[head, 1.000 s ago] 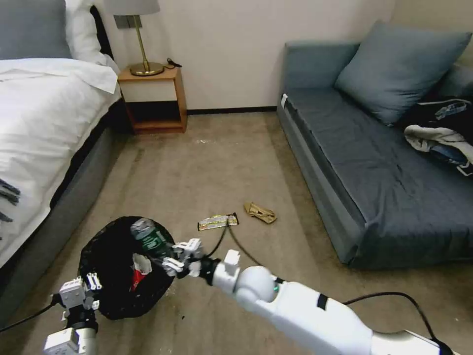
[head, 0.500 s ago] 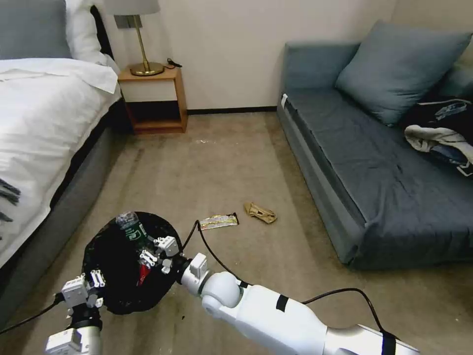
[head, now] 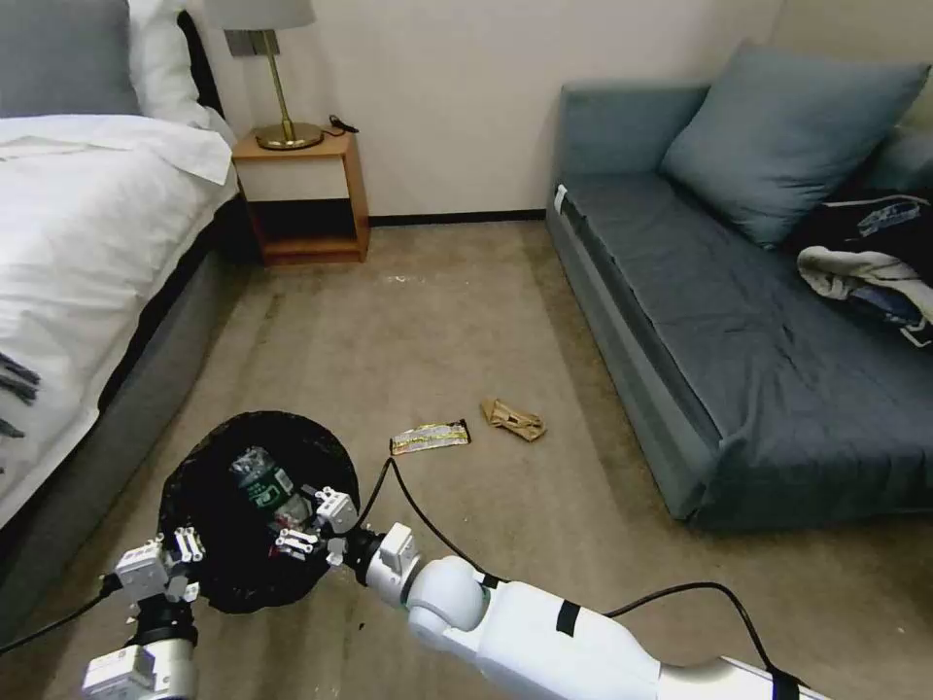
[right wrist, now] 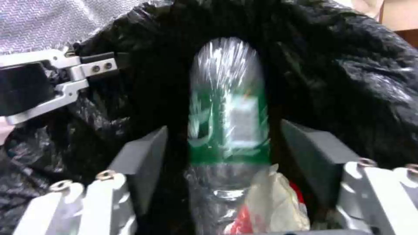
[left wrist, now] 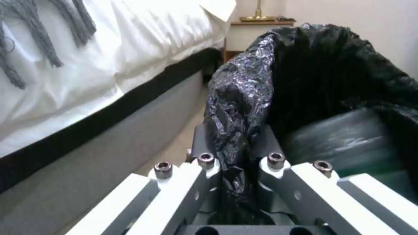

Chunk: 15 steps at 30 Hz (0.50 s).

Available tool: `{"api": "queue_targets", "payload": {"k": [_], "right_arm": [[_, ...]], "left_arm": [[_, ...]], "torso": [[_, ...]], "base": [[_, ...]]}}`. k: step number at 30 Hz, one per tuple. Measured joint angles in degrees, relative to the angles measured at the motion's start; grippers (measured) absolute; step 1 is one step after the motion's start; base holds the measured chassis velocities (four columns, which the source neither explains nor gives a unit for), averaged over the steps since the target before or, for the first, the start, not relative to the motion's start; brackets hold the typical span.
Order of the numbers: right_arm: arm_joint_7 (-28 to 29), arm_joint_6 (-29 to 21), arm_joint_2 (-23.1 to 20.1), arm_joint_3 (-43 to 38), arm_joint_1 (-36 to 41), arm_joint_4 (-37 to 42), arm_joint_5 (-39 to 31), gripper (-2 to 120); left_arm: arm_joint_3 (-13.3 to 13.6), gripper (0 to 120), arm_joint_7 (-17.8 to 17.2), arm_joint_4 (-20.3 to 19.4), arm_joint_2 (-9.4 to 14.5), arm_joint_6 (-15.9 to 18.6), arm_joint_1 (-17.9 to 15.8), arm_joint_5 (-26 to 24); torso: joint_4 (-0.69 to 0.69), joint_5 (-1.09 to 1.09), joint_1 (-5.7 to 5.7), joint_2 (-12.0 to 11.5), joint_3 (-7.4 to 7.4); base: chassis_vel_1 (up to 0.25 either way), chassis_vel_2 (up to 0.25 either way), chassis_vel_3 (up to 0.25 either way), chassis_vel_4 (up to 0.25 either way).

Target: Pick up the trash bin, then pick up the garbage on the floor and place it into the trash bin.

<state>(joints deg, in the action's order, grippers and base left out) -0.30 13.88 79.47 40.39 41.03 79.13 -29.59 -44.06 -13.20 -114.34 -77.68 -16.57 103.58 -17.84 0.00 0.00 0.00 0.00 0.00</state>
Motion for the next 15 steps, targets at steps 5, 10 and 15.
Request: {"api": "queue_targets", "payload": {"k": [5,10,15], "right_arm": [[0.51,1.6,-1.46,-0.44,0.18,1.4,-0.41,93],[10.97,0.54,-4.13,-1.13,0.85,6.13,2.29,100],[27.3,-9.89,-6.85,-3.2,0.82,12.04,7.1,100]], "left_arm": [[-0.02,6,-0.2,0.19,-0.06,-0.09,-0.17,0.09],[-0.69,6,-1.21,0.5,0.1,-0.14,-0.53,0.66],[-1.79,6,-3.46,0.93,0.38,0.14,-0.73,1.26]], "torso": [[0.0,0.01,0.0,0.0,0.0],[0.0,0.01,0.0,0.0,0.0],[0.0,0.01,0.0,0.0,0.0]], "base": [[0.0,0.0,0.0,0.0],[0.0,0.0,0.0,0.0],[0.0,0.0,0.0,0.0]]}}
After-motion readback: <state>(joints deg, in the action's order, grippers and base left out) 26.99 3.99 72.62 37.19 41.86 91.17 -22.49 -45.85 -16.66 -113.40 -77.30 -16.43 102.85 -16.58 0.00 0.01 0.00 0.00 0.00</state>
